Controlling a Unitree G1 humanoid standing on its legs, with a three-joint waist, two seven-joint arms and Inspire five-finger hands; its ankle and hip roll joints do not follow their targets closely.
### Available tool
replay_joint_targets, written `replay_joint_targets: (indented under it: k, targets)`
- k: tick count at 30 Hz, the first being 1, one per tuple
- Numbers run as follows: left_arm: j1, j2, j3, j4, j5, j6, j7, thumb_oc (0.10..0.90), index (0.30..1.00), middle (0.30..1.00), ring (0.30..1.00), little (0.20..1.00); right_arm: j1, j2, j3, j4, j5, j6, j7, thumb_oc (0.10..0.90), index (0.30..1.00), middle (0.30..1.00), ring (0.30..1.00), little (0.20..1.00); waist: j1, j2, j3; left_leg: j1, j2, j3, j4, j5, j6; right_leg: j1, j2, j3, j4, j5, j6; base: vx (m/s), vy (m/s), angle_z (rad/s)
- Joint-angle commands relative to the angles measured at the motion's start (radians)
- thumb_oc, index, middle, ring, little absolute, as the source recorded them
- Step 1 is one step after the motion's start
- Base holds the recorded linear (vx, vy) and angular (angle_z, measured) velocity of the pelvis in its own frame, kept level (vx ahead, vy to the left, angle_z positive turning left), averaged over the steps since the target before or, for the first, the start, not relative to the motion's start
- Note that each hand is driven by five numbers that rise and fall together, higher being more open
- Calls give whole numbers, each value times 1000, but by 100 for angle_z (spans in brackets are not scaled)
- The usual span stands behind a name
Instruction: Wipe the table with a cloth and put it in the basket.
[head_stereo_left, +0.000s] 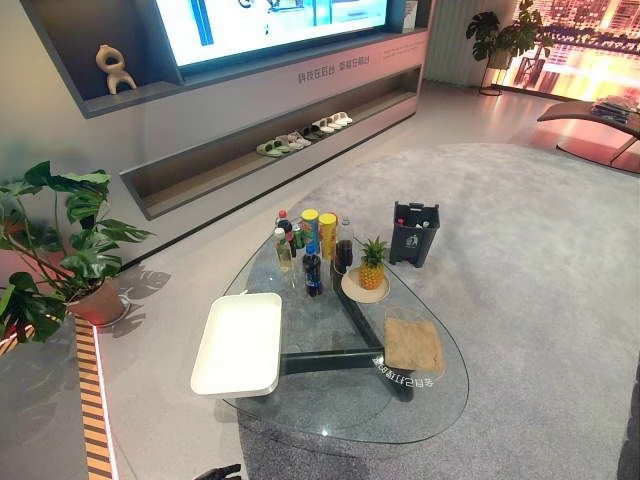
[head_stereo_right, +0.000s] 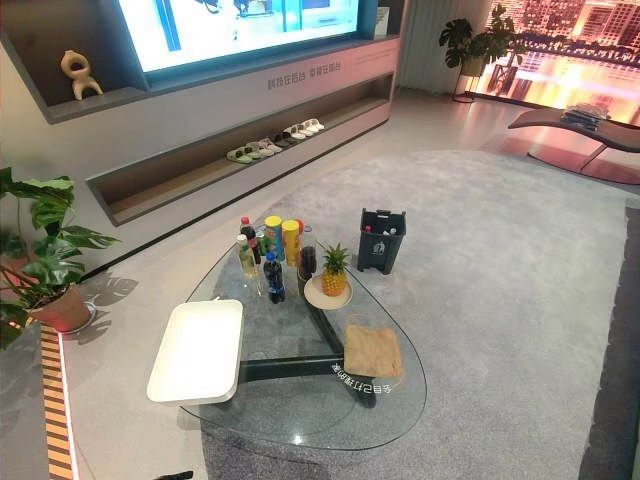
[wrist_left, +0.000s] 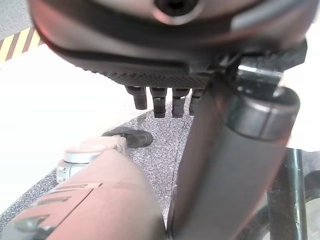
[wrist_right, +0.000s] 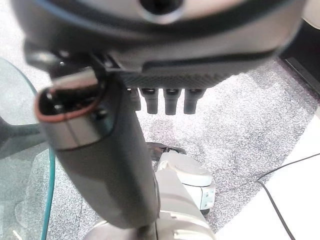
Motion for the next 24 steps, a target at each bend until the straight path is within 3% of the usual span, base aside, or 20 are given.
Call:
replay_joint_targets:
  k: [1, 24]
  targets:
    - [-88, -6, -7, 51, 54, -7, 12, 800, 900, 900, 900, 900, -79, -9, 21, 52, 7, 7, -7, 800, 900, 900, 900, 900, -1, -5, 49, 29, -67, 21, 4, -83, 28, 1, 36, -34, 15, -16, -4, 0, 0, 0]
    - [-84, -1, 1, 46, 27, -18, 31, 800, 900, 900, 900, 900, -74, -11, 17, 50, 2, 7, -9, 800, 900, 900, 900, 900, -1, -4, 51, 31, -67, 19, 4, -84, 29, 2, 37, -36, 20, -21, -6, 0, 0, 0]
